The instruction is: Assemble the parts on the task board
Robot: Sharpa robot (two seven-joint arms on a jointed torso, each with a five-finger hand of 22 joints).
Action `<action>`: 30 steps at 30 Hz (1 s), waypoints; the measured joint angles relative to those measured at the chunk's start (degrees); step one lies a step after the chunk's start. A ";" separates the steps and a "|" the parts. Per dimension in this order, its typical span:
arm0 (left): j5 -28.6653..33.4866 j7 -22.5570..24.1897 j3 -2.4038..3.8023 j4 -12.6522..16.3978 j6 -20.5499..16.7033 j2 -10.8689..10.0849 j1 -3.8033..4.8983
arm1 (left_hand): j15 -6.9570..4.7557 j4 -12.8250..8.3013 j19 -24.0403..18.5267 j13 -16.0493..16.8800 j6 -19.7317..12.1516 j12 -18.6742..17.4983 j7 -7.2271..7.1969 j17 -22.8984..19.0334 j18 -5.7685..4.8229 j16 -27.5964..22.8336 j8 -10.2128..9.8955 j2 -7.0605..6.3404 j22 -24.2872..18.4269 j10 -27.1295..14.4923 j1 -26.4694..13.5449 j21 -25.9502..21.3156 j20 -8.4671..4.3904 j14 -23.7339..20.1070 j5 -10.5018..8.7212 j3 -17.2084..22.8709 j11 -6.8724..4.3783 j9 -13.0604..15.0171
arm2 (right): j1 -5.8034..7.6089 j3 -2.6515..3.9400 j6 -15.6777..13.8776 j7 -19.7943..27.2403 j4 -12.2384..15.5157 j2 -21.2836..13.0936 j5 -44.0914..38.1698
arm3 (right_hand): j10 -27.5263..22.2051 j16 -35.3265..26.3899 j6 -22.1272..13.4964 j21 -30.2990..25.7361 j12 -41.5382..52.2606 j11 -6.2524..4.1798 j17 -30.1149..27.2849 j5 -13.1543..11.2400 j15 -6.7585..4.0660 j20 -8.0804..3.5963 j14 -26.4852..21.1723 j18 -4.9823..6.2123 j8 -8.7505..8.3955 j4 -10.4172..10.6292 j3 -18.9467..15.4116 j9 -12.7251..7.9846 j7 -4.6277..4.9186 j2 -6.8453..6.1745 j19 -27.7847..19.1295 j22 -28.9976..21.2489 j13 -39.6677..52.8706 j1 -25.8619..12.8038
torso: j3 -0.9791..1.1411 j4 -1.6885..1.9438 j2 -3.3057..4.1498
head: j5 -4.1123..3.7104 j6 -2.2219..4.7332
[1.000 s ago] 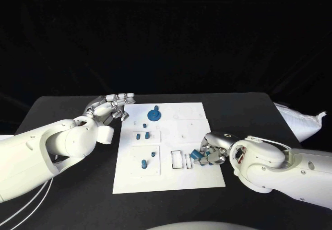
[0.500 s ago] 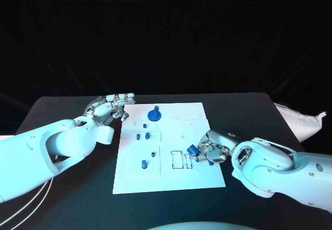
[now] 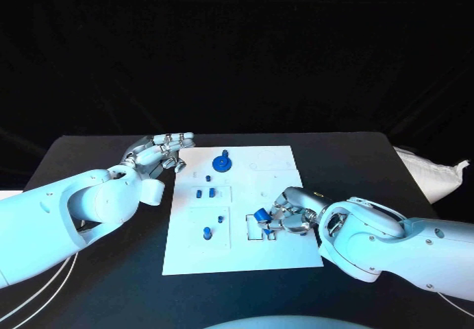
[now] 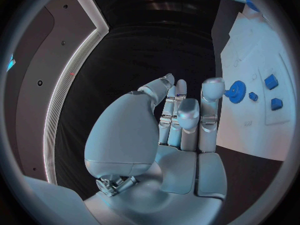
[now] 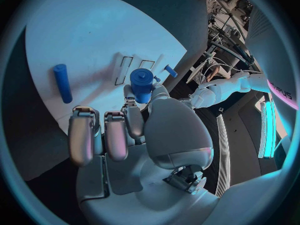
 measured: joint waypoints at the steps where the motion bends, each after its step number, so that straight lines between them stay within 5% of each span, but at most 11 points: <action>1: 0.00 -0.04 0.00 0.01 0.03 0.00 -0.01 | 0.00 0.00 0.00 0.01 0.00 0.00 0.00 -0.02 0.00 0.00 0.00 0.00 -0.02 0.00 0.00 0.00 0.00 0.00 0.00 0.00 0.00 0.00 | -0.07 0.00 0.32 -0.09 -0.12 0.27 0.17 | 0.00 0.07 0.02 0.02 -0.01 0.00 0.00 -0.01 -0.09 -0.12 -0.09 0.00 0.02 0.08 -0.21 0.38 0.01 0.34 0.12 0.08 0.00 -0.34 | -0.01 0.03 0.00 | 0.03 -0.01; 14: 0.00 -0.53 0.00 0.03 0.35 -0.06 -0.03 | 0.00 0.00 0.00 0.06 -0.22 0.29 0.22 -0.07 0.00 0.00 0.00 0.46 -0.02 0.00 0.46 0.01 0.00 0.00 0.00 0.00 0.00 0.00 | -0.36 0.10 3.46 -2.40 -1.36 2.68 0.44 | 0.12 0.07 0.44 0.22 0.16 -0.12 0.05 -1.89 -0.68 -0.41 -0.06 0.00 0.95 0.03 -3.02 3.69 -0.06 3.15 0.41 0.28 0.85 -3.20 | 0.02 0.14 -0.01 | 0.35 -0.10; 17: 0.00 -0.58 0.00 0.05 0.41 -0.06 -0.03 | 0.00 0.00 0.00 0.06 -0.22 0.29 0.22 -0.07 0.00 0.00 -0.01 0.46 -0.08 -0.21 0.46 0.01 0.00 0.00 0.00 0.00 0.21 0.00 | -0.37 0.10 3.74 -2.85 -1.63 2.96 -0.12 | 0.72 0.07 1.59 0.22 0.12 -0.72 0.04 -5.34 -0.87 -0.41 -0.15 0.00 1.40 -0.04 -4.45 4.58 -1.18 3.38 0.41 0.28 0.85 -5.34 | 0.03 0.12 0.00 | 0.41 -0.10; 20: 0.00 -0.64 0.00 0.06 0.46 -0.06 -0.03 | 0.00 0.00 0.00 0.06 -0.22 0.29 0.21 -0.07 0.00 0.00 -0.01 0.46 -0.08 -0.21 0.46 0.01 0.00 0.00 0.00 0.00 0.21 0.00 | -0.46 0.02 3.91 -3.39 -1.95 3.16 -1.03 | 1.65 0.07 3.87 0.22 -0.43 -1.66 0.04 -12.01 -1.45 -0.41 -0.19 0.00 1.31 0.00 -6.83 5.28 -3.02 2.95 0.41 0.24 0.69 -8.41 | 0.05 0.13 0.01 | 0.42 -0.07; 24: 0.00 -0.68 0.00 0.06 0.50 -0.06 -0.03 | 0.00 0.00 0.00 0.06 -0.22 0.29 0.21 -0.07 0.00 0.00 -0.01 0.46 -0.08 -0.21 0.46 0.01 0.00 0.00 0.00 0.00 0.21 0.00 | -0.51 0.01 3.95 -3.91 -2.05 3.30 -2.36 | 2.44 0.07 3.39 0.22 -1.14 -2.44 0.04 -18.04 -1.33 -0.41 0.14 0.00 1.27 0.07 -9.71 6.09 -2.80 2.14 0.41 0.05 0.01 -12.62 | 0.06 0.13 0.01 | 0.36 -0.01; 30: 0.00 -0.72 0.00 0.03 0.57 -0.07 -0.05 | 0.00 0.00 0.00 0.05 -0.21 0.29 0.21 -0.12 0.00 0.00 -0.01 0.46 -0.08 -0.21 0.46 0.01 0.00 0.00 0.00 0.00 0.21 0.00 | -0.52 0.01 3.98 -4.25 -1.85 3.26 -4.17 | 2.23 0.07 3.38 0.22 -1.32 -2.23 0.03 -19.31 -1.33 -0.41 0.14 0.00 1.27 0.08 -10.31 6.65 -2.79 1.22 0.41 0.00 0.49 -13.91 | 0.10 0.11 0.01 | 0.44 0.02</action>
